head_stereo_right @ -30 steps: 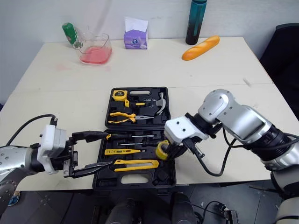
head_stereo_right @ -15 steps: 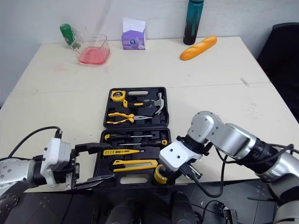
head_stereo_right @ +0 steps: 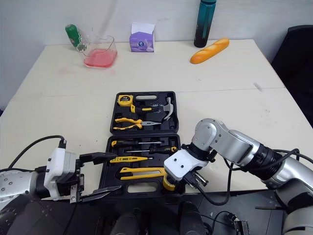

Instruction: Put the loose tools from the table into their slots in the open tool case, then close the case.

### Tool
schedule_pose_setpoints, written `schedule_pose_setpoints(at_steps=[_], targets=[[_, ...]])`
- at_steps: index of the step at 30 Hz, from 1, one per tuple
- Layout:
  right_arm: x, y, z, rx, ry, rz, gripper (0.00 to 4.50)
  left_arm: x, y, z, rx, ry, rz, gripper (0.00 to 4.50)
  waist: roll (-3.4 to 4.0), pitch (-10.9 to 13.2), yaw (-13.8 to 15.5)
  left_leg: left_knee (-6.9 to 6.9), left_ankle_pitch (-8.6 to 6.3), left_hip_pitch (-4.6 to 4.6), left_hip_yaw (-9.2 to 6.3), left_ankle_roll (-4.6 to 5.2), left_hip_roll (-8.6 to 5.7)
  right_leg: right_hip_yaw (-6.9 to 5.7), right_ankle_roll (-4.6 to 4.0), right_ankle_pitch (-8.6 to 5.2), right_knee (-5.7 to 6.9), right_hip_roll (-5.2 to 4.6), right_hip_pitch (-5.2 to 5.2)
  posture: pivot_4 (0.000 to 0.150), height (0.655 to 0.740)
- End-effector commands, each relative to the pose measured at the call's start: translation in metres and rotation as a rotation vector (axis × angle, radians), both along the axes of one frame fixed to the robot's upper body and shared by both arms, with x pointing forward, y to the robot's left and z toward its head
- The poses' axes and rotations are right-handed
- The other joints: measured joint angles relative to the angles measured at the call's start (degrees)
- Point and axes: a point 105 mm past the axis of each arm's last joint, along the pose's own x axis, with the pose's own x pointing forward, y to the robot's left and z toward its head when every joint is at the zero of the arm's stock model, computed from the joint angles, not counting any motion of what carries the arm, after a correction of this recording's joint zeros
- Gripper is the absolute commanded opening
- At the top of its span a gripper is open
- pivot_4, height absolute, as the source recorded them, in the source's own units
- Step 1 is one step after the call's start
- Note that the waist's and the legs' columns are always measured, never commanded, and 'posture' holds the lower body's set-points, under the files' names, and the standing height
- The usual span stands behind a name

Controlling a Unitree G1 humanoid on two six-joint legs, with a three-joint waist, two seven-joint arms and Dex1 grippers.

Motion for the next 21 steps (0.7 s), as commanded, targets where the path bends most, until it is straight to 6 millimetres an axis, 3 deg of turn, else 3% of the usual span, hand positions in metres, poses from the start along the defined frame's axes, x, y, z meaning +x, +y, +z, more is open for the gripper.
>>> schedule_pose_setpoints(at_steps=[1,2,9,21], targets=[[-0.005,-0.003,0.001,-0.043,0.015,0.031,0.09,-0.004,-0.003,0.006,0.004,-0.031,-0.016,4.5,-0.01,-0.01,0.0,0.0,0.0,0.0,0.0,0.0,0.0,0.0,0.0,0.0,0.0,0.0,0.0,0.15,0.74],[-0.005,-0.003,0.002,-0.04,0.018,0.029,0.09,-0.004,-0.003,0.006,0.004,-0.03,-0.016,4.5,-0.02,-0.01,0.0,0.0,0.0,0.0,0.0,0.0,0.0,0.0,0.0,0.0,0.0,0.0,0.0,0.15,0.74],[-0.011,-0.006,0.008,-0.013,0.024,0.063,2.96,-0.004,-0.001,0.006,0.002,-0.026,-0.009,4.5,-0.02,-0.01,0.02,-0.01,-0.01,-0.01,0.01,0.0,-0.01,0.0,0.0,0.0,0.0,-0.01,-0.01,0.15,0.74],[-0.018,-0.015,0.028,0.068,0.114,0.057,2.96,-0.005,0.003,0.005,-0.007,-0.012,0.009,4.5,-0.02,-0.01,-0.05,-0.01,-0.06,0.0,0.02,0.0,0.03,-0.02,-0.05,-0.03,-0.01,-0.02,-0.03,0.15,0.74]])
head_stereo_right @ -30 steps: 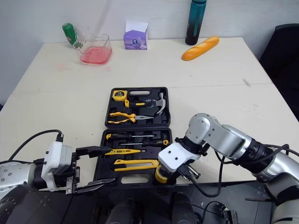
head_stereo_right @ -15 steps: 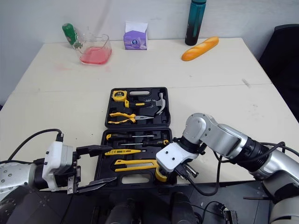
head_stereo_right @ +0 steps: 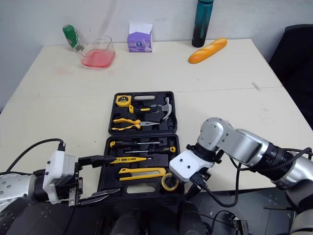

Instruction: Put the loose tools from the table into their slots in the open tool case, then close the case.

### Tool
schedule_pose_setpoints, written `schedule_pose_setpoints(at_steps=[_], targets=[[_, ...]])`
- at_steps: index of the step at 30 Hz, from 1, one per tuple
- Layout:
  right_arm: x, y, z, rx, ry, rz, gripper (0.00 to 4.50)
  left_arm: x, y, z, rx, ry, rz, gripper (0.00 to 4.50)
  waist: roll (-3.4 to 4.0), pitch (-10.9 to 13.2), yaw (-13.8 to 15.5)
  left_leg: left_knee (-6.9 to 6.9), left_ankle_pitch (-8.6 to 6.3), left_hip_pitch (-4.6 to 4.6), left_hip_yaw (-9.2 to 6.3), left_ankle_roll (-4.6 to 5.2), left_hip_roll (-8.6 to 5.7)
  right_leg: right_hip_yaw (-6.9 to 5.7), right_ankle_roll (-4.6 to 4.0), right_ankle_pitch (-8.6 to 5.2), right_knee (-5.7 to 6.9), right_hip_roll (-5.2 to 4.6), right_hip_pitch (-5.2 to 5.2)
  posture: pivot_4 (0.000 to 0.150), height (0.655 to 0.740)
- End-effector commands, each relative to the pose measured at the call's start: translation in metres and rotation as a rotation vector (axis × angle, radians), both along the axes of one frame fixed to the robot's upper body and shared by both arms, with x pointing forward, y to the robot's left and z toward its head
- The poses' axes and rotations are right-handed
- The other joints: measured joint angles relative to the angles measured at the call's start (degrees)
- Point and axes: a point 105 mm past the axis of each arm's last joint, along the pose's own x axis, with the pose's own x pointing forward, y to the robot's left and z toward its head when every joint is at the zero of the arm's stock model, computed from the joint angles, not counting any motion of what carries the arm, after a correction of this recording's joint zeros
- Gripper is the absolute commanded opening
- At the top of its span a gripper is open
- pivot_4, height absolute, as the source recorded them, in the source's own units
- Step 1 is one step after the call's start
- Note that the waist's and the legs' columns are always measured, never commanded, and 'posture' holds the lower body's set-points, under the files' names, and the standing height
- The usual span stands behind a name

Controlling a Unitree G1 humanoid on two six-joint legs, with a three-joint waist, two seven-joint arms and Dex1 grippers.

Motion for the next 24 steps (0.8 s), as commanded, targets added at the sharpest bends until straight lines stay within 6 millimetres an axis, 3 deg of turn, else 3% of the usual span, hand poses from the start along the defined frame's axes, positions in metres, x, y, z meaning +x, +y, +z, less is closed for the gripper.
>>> schedule_pose_setpoints(at_steps=[1,9,12,16,24], targets=[[-0.006,-0.004,0.018,0.054,0.048,0.031,2.96,0.001,0.0,0.01,-0.013,-0.052,-0.001,4.5,0.0,0.0,0.01,0.0,-0.01,0.0,0.0,0.01,0.0,0.0,0.0,0.0,0.0,-0.01,0.0,0.15,0.74],[0.003,-0.013,0.044,0.28,0.197,-0.161,2.96,0.005,0.003,0.011,-0.015,-0.061,-0.023,4.5,-0.03,-0.01,0.16,0.01,-0.02,-0.01,0.0,0.04,-0.02,-0.01,0.01,0.0,-0.01,-0.02,0.02,0.15,0.74],[0.003,-0.008,0.032,0.4,0.227,-0.192,2.28,0.003,0.0,0.01,-0.004,-0.034,-0.079,4.5,-0.15,-0.08,0.17,0.0,-0.03,0.0,0.01,0.06,0.0,-0.01,0.01,0.0,-0.02,-0.01,0.02,0.15,0.74],[0.007,0.006,0.018,0.522,0.21,-0.221,0.24,0.006,0.002,0.011,0.021,-0.046,-0.102,4.5,-0.22,-0.12,0.07,0.0,-0.04,0.02,0.07,0.04,0.01,0.03,0.01,0.01,0.03,0.02,0.02,0.15,0.74],[0.003,0.009,-0.007,0.52,0.211,-0.252,0.09,0.006,0.005,0.014,0.043,-0.048,-0.11,4.5,-0.23,-0.13,0.25,0.0,-0.05,0.0,0.06,0.06,-0.01,0.02,0.01,0.01,0.02,0.01,0.02,0.15,0.74]])
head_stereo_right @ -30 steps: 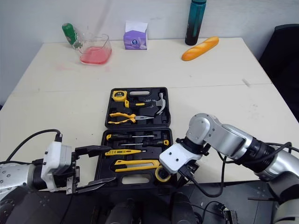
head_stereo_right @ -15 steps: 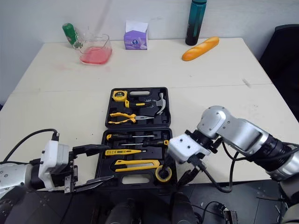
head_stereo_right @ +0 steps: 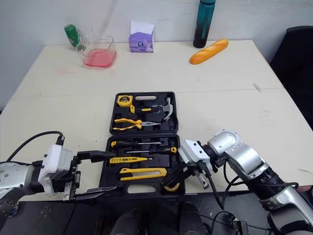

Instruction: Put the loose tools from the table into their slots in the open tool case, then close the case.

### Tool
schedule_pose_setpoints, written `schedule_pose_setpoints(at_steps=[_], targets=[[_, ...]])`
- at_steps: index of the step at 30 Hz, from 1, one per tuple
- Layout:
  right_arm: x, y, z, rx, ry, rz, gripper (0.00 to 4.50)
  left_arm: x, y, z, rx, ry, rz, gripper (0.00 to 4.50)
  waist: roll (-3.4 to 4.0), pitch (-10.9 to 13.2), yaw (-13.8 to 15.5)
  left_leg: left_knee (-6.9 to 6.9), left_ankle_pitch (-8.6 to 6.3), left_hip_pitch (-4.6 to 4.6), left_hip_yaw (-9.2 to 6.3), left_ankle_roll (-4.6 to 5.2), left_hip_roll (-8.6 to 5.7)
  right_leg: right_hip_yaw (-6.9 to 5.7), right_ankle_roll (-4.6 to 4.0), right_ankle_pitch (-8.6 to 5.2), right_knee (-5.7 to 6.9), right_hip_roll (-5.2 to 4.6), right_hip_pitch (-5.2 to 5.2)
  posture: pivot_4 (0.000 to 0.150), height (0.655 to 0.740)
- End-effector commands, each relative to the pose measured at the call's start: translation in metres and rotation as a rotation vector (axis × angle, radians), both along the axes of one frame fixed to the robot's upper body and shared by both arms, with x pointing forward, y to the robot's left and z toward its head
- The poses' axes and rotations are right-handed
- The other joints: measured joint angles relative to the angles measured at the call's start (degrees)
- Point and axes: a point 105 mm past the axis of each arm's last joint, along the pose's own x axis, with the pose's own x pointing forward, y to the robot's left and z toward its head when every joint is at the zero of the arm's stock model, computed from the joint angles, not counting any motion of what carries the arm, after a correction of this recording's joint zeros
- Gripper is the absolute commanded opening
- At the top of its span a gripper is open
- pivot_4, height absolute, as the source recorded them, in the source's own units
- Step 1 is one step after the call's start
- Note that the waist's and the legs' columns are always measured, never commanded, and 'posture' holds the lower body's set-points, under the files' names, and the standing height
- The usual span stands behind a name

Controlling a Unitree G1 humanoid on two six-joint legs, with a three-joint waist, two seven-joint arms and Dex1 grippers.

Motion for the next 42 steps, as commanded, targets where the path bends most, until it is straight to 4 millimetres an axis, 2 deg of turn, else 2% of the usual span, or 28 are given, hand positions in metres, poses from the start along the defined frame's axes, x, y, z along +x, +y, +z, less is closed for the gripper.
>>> schedule_pose_setpoints(at_steps=[1,4,10,12,17,20,25,28,30,33,36,40,42], targets=[[0.001,0.0,-0.001,0.016,-0.033,-0.014,0.09,-0.002,0.001,0.005,0.012,-0.019,-0.005,4.5,0.0,0.0,-0.08,0.0,0.0,0.0,0.02,0.0,-0.01,0.02,0.01,0.01,-0.01,-0.01,0.0,0.15,0.74],[0.0,-0.001,-0.017,-0.005,-0.02,-0.031,0.09,-0.006,0.003,0.001,0.015,0.003,0.003,4.5,-0.01,-0.01,-0.16,0.01,0.0,0.04,0.02,0.0,0.01,0.02,0.01,0.01,0.0,0.01,0.0,0.15,0.74],[0.017,-0.002,-0.052,-0.07,-0.02,-0.17,0.09,-0.008,0.003,0.0,0.016,0.011,0.014,4.5,-0.15,-0.1,-0.22,0.0,0.0,0.12,0.06,-0.02,0.02,0.05,0.0,0.0,0.01,0.05,0.01,0.15,0.74],[0.019,-0.009,-0.066,-0.133,-0.032,-0.194,0.09,-0.007,0.004,0.0,0.018,0.011,0.018,4.5,-0.24,-0.17,-0.22,0.0,0.0,0.21,0.05,-0.02,0.04,0.05,-0.01,0.0,0.01,0.05,0.1,0.15,0.74],[0.019,-0.014,-0.074,-0.178,-0.036,-0.211,0.09,-0.006,0.005,-0.001,0.028,0.008,0.024,4.5,-0.56,-0.42,-0.22,-0.11,-0.08,0.84,0.05,-0.13,0.09,0.06,-0.11,-0.06,-0.04,0.03,0.64,0.15,0.74],[0.018,-0.017,-0.066,-0.163,-0.02,-0.219,0.09,-0.003,0.007,-0.002,0.028,0.004,0.035,4.5,-0.63,-0.52,-0.21,-0.12,-0.14,0.92,0.05,-0.17,0.14,0.1,-0.13,-0.07,-0.02,0.02,0.68,0.15,0.74],[0.024,-0.016,-0.024,0.0,0.034,-0.257,0.09,0.005,0.012,0.0,0.011,-0.018,0.085,4.5,-0.6,-0.5,-0.01,-0.12,-0.18,0.88,0.07,-0.12,0.11,0.24,-0.14,-0.08,-0.01,-0.07,0.64,0.15,0.74],[0.029,-0.022,-0.004,0.02,0.015,-0.306,0.09,0.013,0.02,0.002,0.005,-0.037,0.148,4.5,-0.49,-0.42,-0.03,-0.11,-0.23,0.78,0.08,-0.06,0.09,0.39,-0.13,-0.07,-0.01,-0.13,0.54,0.15,0.74],[0.033,-0.024,0.004,0.038,0.001,-0.341,0.09,0.02,0.027,0.004,0.013,-0.071,0.196,4.5,-0.48,-0.42,-0.08,-0.12,-0.25,0.65,0.08,-0.06,0.11,0.43,-0.13,-0.07,-0.02,-0.14,0.41,0.15,0.74],[0.053,-0.037,0.028,0.127,-0.021,-0.515,0.09,0.037,0.056,0.011,0.011,-0.125,0.337,4.5,-0.45,-0.39,-0.24,-0.13,-0.29,0.64,0.12,-0.14,0.21,0.36,-0.19,-0.1,-0.02,-0.03,0.35,0.15,0.74],[0.073,-0.053,0.03,0.128,-0.08,-0.651,0.09,0.047,0.073,0.015,-0.005,-0.155,0.409,4.5,-0.43,-0.38,-0.21,-0.15,-0.29,0.65,0.31,-0.14,0.21,0.25,-0.18,-0.1,0.04,0.05,0.25,0.15,0.74],[0.098,-0.071,0.021,0.091,-0.18,-0.778,0.09,0.065,0.089,0.01,-0.023,-0.156,0.509,4.5,-0.46,-0.37,-0.2,-0.15,-0.34,0.67,0.45,-0.02,0.16,0.32,-0.13,-0.07,0.0,0.04,0.25,0.15,0.74],[0.106,-0.076,0.015,0.072,-0.206,-0.811,0.0,0.073,0.092,0.002,-0.009,-0.135,0.552,4.01,-0.45,-0.37,-0.2,-0.14,-0.35,0.67,0.49,0.01,0.12,0.35,-0.1,-0.06,-0.01,0.02,0.25,0.15,0.74]])
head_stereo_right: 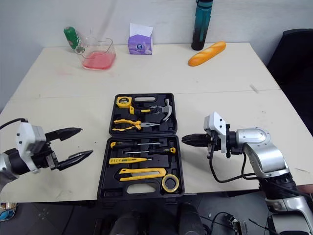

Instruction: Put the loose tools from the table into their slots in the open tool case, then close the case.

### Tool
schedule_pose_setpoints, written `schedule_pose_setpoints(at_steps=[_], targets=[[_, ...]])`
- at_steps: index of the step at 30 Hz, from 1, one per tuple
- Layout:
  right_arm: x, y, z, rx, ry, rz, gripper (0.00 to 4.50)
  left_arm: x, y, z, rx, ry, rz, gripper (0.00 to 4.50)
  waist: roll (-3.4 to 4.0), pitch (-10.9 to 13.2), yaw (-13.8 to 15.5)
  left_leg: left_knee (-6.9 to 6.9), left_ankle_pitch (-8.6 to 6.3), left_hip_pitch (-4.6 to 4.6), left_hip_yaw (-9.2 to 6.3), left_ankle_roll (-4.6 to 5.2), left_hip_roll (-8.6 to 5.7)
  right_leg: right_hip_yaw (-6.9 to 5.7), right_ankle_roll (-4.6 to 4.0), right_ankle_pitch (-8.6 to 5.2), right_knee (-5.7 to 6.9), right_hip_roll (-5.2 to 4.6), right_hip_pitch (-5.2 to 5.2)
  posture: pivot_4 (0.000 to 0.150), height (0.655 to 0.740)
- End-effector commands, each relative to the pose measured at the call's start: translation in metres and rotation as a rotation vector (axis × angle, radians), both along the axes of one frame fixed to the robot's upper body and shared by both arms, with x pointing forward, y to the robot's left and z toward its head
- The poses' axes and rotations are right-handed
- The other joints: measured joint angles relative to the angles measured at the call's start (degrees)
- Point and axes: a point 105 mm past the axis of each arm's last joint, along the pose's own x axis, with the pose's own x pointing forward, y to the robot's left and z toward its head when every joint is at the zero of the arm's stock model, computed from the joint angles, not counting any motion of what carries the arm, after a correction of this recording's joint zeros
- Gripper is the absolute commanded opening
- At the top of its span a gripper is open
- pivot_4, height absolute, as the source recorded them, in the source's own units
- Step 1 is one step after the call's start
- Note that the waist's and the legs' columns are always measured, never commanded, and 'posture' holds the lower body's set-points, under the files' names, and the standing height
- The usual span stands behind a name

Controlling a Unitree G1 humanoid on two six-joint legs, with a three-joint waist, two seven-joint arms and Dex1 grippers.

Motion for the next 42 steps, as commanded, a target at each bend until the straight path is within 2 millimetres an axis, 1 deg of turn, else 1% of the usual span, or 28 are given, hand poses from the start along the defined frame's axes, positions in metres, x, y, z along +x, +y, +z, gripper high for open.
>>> schedule_pose_setpoints(at_steps=[1,4,6,7,9,10,16,18,22,25,28,32,35,42], targets=[[0.014,-0.008,-0.001,-0.037,-0.076,-0.06,0.0,0.013,0.005,-0.008,0.02,0.008,0.069,3.72,0.0,0.0,0.0,0.0,0.0,0.0,0.02,0.02,-0.02,0.02,0.01,0.0,0.0,-0.01,0.0,0.15,0.74],[0.026,-0.01,-0.011,-0.079,-0.09,-0.112,0.0,0.023,0.006,-0.019,0.031,0.045,0.102,2.45,0.0,0.01,-0.05,-0.01,0.01,0.0,0.08,0.03,-0.01,0.04,0.04,0.02,0.1,0.0,-0.02,0.15,0.74],[0.032,-0.007,-0.017,-0.089,-0.095,-0.13,0.0,0.032,-0.001,-0.032,0.025,0.081,0.115,1.52,0.0,0.01,-0.06,-0.01,0.01,-0.03,0.1,0.03,0.0,0.05,0.05,0.03,0.17,0.02,-0.06,0.15,0.74],[0.035,-0.004,-0.019,-0.086,-0.1,-0.134,0.0,0.036,-0.006,-0.035,0.022,0.086,0.114,1.12,0.0,0.01,-0.07,-0.01,0.02,-0.02,0.12,0.03,-0.01,0.06,0.05,0.03,0.19,0.01,-0.06,0.15,0.74],[0.036,0.0,-0.024,-0.102,-0.106,-0.123,0.0,0.044,-0.011,-0.041,0.016,0.089,0.135,0.16,0.0,0.01,-0.1,0.0,0.03,-0.02,0.12,0.03,0.01,0.06,0.07,0.04,0.23,0.03,-0.06,0.15,0.74],[0.036,0.002,-0.027,-0.118,-0.108,-0.107,0.0,0.046,-0.013,-0.044,0.015,0.095,0.139,0.07,0.01,0.01,-0.12,-0.01,0.03,-0.03,0.15,0.03,0.0,0.08,0.07,0.04,0.24,0.03,-0.08,0.15,0.74],[0.04,0.014,-0.03,-0.111,-0.12,-0.092,0.0,0.053,-0.02,-0.058,0.022,0.137,0.148,0.07,0.01,0.01,-0.25,0.0,0.04,-0.03,0.17,0.01,0.04,0.08,0.08,0.04,0.25,0.06,-0.08,0.15,0.74],[0.04,0.018,-0.029,-0.112,-0.124,-0.081,0.0,0.056,-0.023,-0.058,0.016,0.139,0.147,0.07,0.0,0.01,-0.18,0.0,0.05,-0.03,0.16,0.01,0.05,0.08,0.08,0.04,0.26,0.05,-0.08,0.15,0.74],[0.039,0.033,-0.027,-0.103,-0.126,-0.04,0.0,0.06,-0.04,-0.058,0.004,0.144,0.084,0.07,0.01,0.01,-0.15,0.0,0.05,-0.03,0.16,0.01,0.04,0.08,0.09,0.05,0.26,0.04,-0.08,0.15,0.74],[0.039,0.038,-0.023,-0.096,-0.135,-0.028,0.0,0.061,-0.047,-0.057,-0.007,0.14,0.065,0.07,0.01,0.01,-0.15,0.0,0.05,-0.03,0.16,0.01,0.04,0.08,0.09,0.05,0.26,0.04,-0.08,0.15,0.74],[0.038,0.043,-0.018,-0.074,-0.13,-0.02,0.0,0.061,-0.052,-0.059,0.031,0.14,0.035,0.07,0.01,0.01,-0.14,0.02,0.06,-0.03,0.16,0.03,0.04,0.08,0.09,0.05,0.27,0.03,-0.07,0.15,0.74],[0.038,0.044,-0.014,-0.074,-0.124,-0.02,0.0,0.063,-0.06,-0.059,0.024,0.133,0.013,0.07,0.01,0.01,-0.09,0.04,0.07,-0.02,0.15,0.03,0.04,0.08,0.1,0.05,0.31,0.02,-0.07,0.15,0.74],[0.046,0.042,-0.01,-0.086,-0.141,-0.045,0.0,0.072,-0.064,-0.057,0.012,0.113,0.037,0.07,0.0,0.01,0.05,0.04,0.07,-0.02,0.15,0.05,0.01,0.08,0.11,0.06,0.3,0.0,-0.07,0.15,0.74],[0.059,0.04,-0.015,-0.123,-0.137,-0.091,0.0,0.085,-0.064,-0.057,0.015,0.114,0.082,0.07,0.0,0.01,-0.04,0.04,0.12,-0.05,0.14,0.11,-0.03,0.07,0.2,0.11,0.27,-0.03,-0.06,0.15,0.74]])
